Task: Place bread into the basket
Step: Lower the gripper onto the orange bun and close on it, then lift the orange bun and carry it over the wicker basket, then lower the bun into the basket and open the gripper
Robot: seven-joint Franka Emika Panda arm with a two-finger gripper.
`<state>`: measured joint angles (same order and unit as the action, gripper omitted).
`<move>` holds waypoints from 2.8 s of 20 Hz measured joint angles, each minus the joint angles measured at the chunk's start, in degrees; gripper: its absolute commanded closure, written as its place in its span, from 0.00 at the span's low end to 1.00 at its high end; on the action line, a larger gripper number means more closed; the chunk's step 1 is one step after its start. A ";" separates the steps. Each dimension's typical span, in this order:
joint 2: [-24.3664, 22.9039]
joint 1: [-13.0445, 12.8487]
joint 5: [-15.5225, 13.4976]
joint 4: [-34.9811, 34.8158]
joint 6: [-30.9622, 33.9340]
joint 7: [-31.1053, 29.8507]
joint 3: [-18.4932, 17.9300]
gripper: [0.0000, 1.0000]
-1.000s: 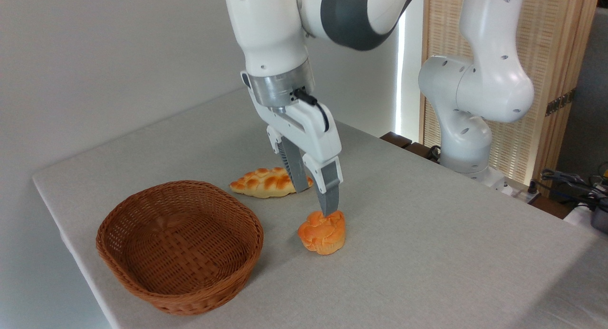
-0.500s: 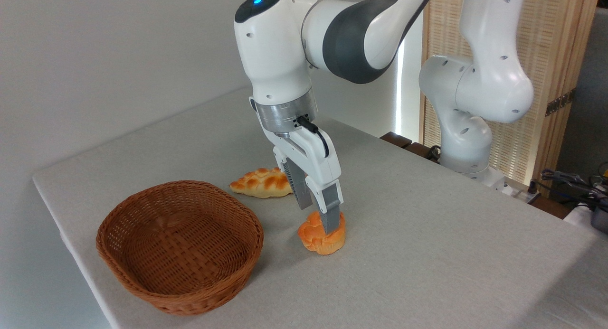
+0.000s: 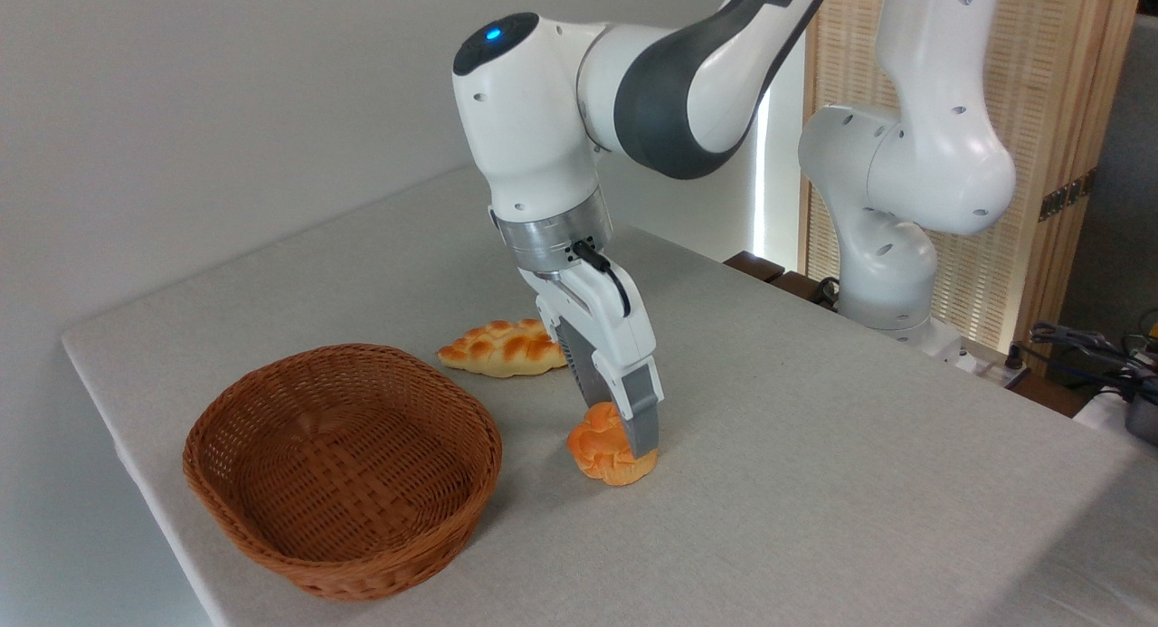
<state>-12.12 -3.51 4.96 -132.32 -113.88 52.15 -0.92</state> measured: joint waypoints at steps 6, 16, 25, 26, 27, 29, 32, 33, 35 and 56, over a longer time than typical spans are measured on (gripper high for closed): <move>0.00 -0.03 0.00 -2.33 -4.64 0.00 0.00 0.51; -0.05 -0.05 0.00 -2.33 -4.65 0.00 0.00 0.70; -1.02 -0.13 0.01 2.60 6.62 0.00 0.03 0.67; -1.29 -0.13 0.01 5.04 9.34 0.00 0.01 0.67; -1.56 -0.13 0.00 7.37 11.01 0.00 -0.01 0.67; -1.64 -0.13 -0.01 11.41 11.89 0.00 -0.07 0.67; 0.89 -0.11 -1.27 17.55 11.87 0.00 -0.92 0.67; 2.63 -0.10 -2.57 19.80 11.75 0.00 -1.23 0.66; 6.61 -0.10 -4.64 23.54 9.93 0.00 -1.45 0.63; 22.69 -1.13 -9.89 28.64 -10.57 0.00 2.91 0.00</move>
<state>10.57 -4.64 -4.92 -103.68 -124.45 52.15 2.00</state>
